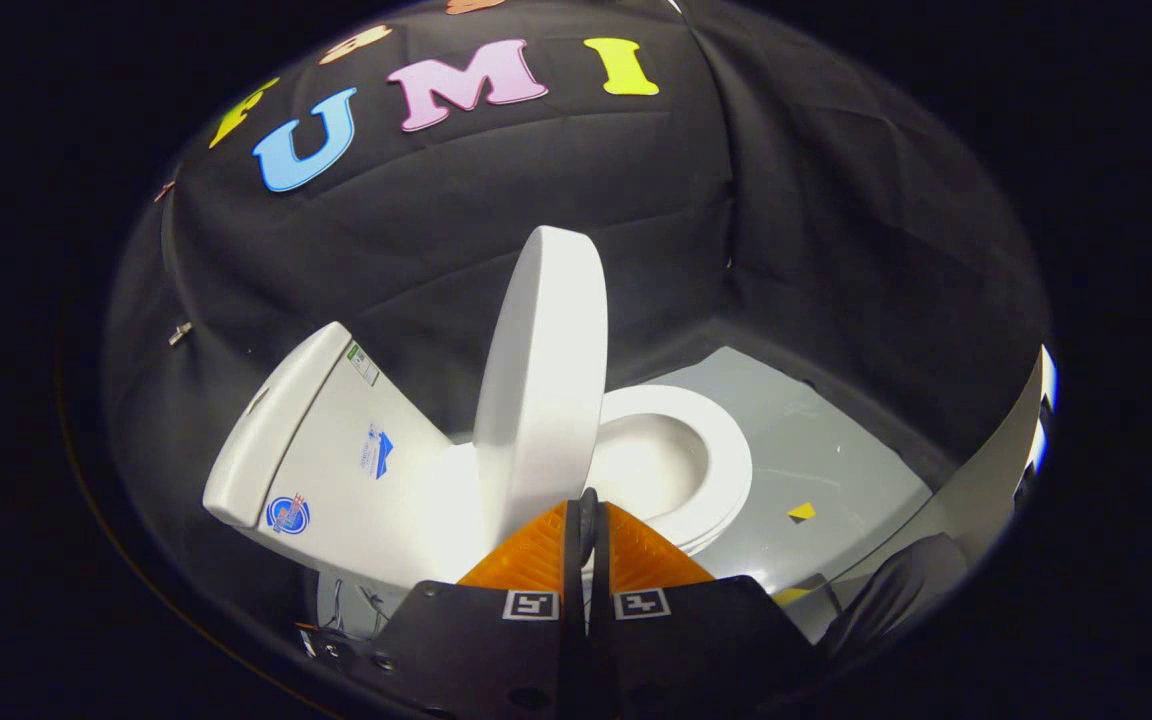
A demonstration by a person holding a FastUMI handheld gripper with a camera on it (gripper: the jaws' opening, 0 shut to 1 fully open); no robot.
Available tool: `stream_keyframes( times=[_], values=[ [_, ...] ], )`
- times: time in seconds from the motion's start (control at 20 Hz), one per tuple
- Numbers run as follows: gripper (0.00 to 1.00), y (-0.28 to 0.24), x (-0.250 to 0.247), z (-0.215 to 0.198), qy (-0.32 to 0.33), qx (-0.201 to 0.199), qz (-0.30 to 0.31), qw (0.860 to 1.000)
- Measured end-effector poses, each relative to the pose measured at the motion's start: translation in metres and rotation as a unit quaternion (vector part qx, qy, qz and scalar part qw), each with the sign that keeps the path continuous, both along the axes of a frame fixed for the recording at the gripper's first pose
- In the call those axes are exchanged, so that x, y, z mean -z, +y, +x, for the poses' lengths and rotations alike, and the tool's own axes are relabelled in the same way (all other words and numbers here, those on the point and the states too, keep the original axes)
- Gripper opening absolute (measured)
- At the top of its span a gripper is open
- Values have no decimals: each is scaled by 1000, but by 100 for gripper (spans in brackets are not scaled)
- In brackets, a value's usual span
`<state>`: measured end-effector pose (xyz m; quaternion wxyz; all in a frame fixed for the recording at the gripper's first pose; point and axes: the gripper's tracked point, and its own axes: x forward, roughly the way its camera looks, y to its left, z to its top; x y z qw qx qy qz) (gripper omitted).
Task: Open the toilet lid.
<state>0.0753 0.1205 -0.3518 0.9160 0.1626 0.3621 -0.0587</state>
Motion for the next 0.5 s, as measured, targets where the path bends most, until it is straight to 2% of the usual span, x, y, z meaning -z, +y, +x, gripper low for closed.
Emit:
stream_keyframes(
  times=[0.3, 0.5],
  values=[
    [6, 40, -29, 0, -34, -16, -35, 999],
    [6, 58, -38, 0, -57, -19, -83, 995]
  ],
)
